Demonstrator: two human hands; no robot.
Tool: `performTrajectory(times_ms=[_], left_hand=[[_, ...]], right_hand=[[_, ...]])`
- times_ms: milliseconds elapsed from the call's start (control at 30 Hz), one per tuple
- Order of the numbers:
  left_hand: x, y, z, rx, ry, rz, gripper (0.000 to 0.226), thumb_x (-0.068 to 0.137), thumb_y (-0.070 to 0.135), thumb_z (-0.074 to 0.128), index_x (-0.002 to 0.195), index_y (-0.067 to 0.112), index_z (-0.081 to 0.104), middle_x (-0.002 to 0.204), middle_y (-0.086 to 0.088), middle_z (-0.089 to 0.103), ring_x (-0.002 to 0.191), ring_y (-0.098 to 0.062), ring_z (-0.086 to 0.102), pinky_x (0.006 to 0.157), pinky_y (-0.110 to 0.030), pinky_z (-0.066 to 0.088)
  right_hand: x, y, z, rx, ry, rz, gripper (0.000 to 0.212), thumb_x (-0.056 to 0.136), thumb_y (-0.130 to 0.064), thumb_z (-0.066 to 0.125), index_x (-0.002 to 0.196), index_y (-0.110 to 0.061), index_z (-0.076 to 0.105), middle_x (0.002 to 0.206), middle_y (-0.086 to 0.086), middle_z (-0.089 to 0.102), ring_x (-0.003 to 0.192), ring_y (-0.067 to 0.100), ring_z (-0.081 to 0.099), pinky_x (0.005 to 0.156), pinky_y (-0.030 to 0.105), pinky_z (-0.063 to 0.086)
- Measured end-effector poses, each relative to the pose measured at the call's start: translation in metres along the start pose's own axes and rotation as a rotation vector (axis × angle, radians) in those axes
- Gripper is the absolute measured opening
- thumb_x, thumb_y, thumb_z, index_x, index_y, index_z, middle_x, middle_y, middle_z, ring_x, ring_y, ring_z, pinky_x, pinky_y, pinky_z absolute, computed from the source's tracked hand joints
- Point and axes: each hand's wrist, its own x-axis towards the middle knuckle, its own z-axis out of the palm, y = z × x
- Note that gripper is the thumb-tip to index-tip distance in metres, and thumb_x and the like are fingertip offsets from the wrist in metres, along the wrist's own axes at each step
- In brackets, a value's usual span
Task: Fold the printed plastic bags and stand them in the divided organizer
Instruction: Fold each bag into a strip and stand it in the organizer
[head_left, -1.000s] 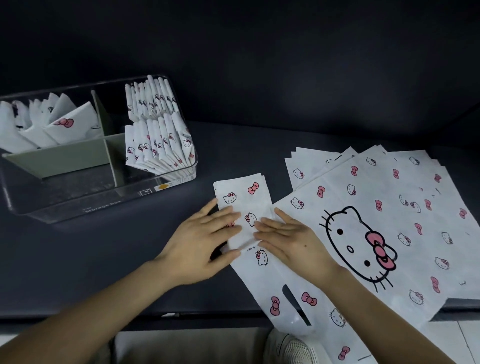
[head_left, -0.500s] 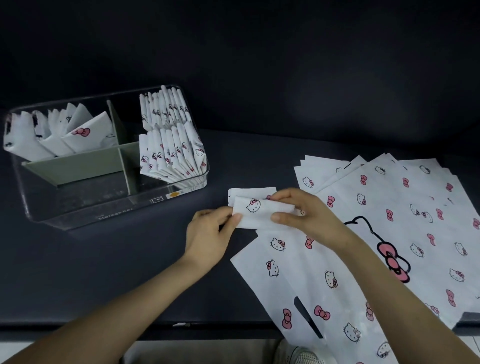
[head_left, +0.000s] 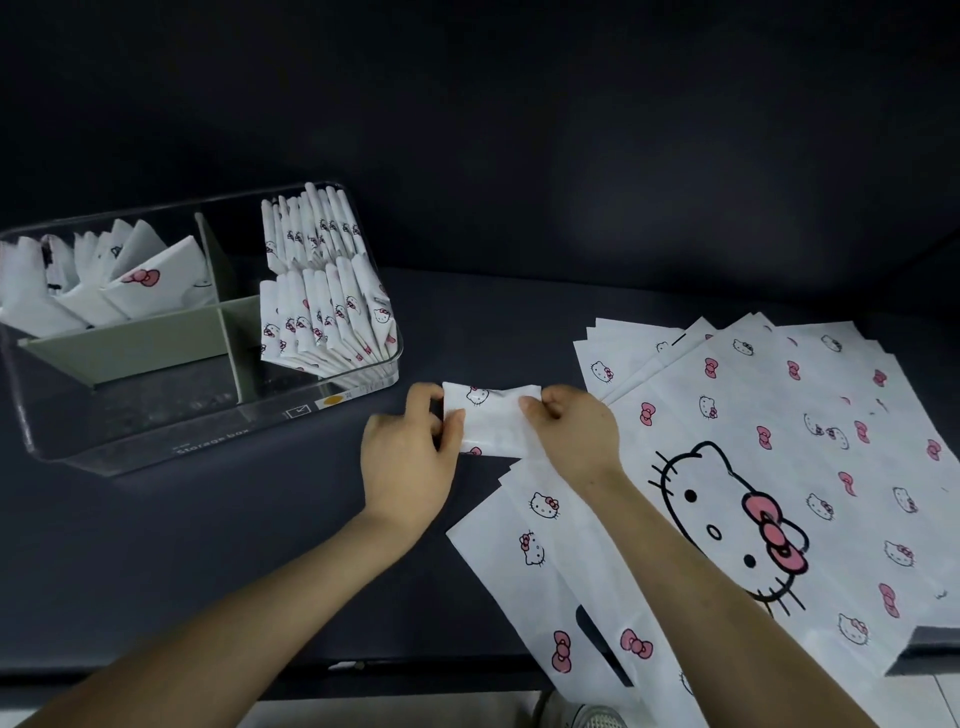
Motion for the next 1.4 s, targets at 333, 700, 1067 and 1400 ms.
performTrajectory(times_ms=[333,700,1067,1400], left_hand=[[0.008,-0.023,0.014,0.365,-0.425,0.470,0.064,0.104,0.038,0.003,0.142,0.007,0.044,0.147,-0.007,0.044,0.139,-0.023,0.036,0.114,-0.041,0.013],[0.004,-0.021,0.013,0.430,-0.425,0.433,0.057,0.100,0.034,0.017,0.144,0.008,0.039,0.151,-0.006,0.038,0.142,-0.022,0.029,0.117,-0.052,0.017],[0.004,-0.023,0.014,0.430,-0.439,0.436,0.055,0.099,0.033,0.019,0.145,0.008,0.039,0.151,-0.005,0.038,0.142,-0.021,0.030,0.113,-0.052,0.012],[0.004,-0.023,0.013,0.420,-0.458,0.425,0.058,0.103,0.035,0.011,0.142,0.008,0.044,0.149,-0.005,0.042,0.140,-0.021,0.034,0.109,-0.052,0.014]], right_hand=[[0.006,0.002,0.000,-0.027,-0.018,0.014,0.042,0.095,-0.024,0.051,0.061,-0.021,0.028,0.053,-0.007,0.035,0.055,0.017,0.036,0.071,0.030,0.031],[-0.003,-0.009,0.042,-0.398,0.415,-0.063,0.038,0.083,-0.046,0.066,0.107,-0.017,0.067,0.076,0.013,0.060,0.067,0.031,0.055,0.061,0.037,0.040],[-0.004,-0.015,0.017,-0.403,0.149,0.079,0.056,0.100,-0.021,0.034,0.152,-0.028,0.016,0.114,0.012,0.050,0.101,0.028,0.048,0.084,0.036,0.036],[-0.003,-0.015,-0.007,0.164,-0.118,0.358,0.031,0.076,-0.021,0.066,0.058,-0.015,0.042,0.056,0.001,0.041,0.054,0.022,0.038,0.052,0.026,0.028]])
